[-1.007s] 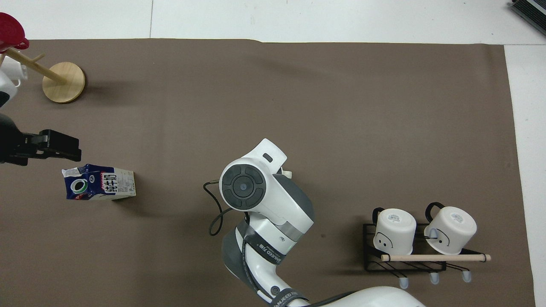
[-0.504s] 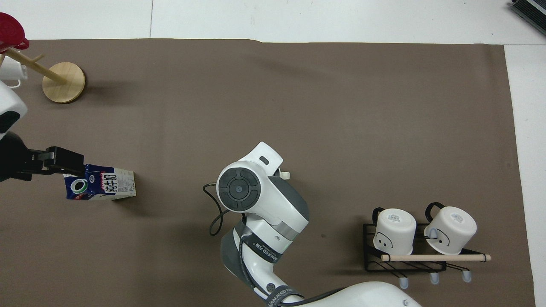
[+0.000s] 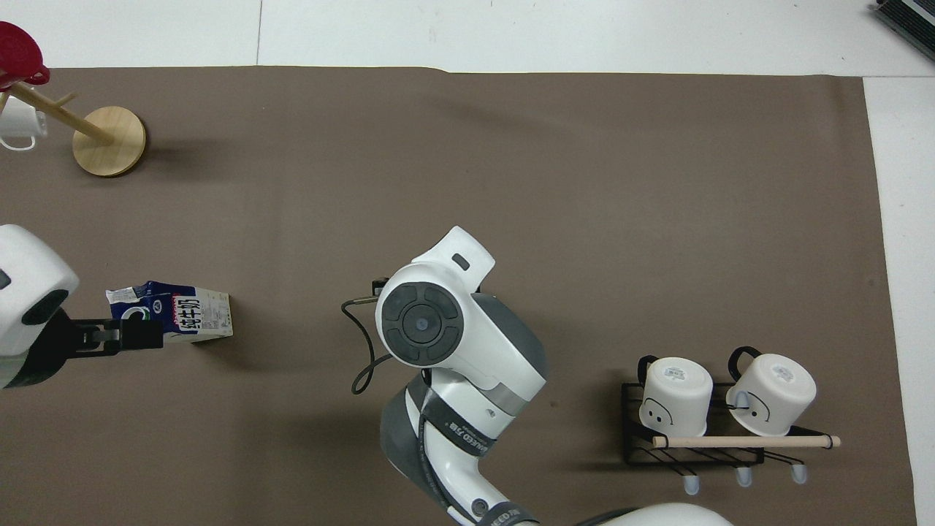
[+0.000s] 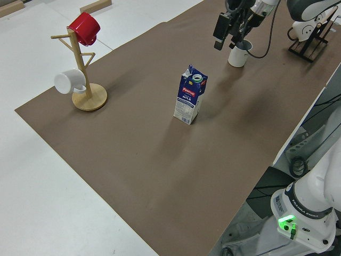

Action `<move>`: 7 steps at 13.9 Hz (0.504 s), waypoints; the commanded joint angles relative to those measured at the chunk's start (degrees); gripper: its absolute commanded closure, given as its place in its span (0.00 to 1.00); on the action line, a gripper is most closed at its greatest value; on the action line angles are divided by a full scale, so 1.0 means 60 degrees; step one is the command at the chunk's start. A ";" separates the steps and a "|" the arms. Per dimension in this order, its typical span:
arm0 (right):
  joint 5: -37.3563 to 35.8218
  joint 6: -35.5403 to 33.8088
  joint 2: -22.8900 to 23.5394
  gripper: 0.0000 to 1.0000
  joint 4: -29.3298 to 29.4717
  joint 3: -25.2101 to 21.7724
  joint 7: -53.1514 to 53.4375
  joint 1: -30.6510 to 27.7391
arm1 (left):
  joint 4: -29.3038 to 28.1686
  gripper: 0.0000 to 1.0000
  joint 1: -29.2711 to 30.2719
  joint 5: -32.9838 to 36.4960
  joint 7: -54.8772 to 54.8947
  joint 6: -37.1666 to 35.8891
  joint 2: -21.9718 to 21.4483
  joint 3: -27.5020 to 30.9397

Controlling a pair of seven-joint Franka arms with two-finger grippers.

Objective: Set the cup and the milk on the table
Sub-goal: 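Set the mug upright at center while the left gripper grasps the milk carton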

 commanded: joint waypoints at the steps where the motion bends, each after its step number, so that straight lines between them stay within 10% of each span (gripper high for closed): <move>1: -0.0152 -0.0811 -0.1247 0.02 -0.0355 0.0055 0.0148 -0.0807 | -0.0937 0.00 0.0062 0.0054 0.0143 0.0848 -0.0514 0.0032; 7: -0.0152 -0.1825 -0.2598 0.00 -0.0751 0.0055 -0.0892 -0.3062 | -0.2712 0.00 0.0967 0.0084 0.1676 0.3179 -0.0559 0.0046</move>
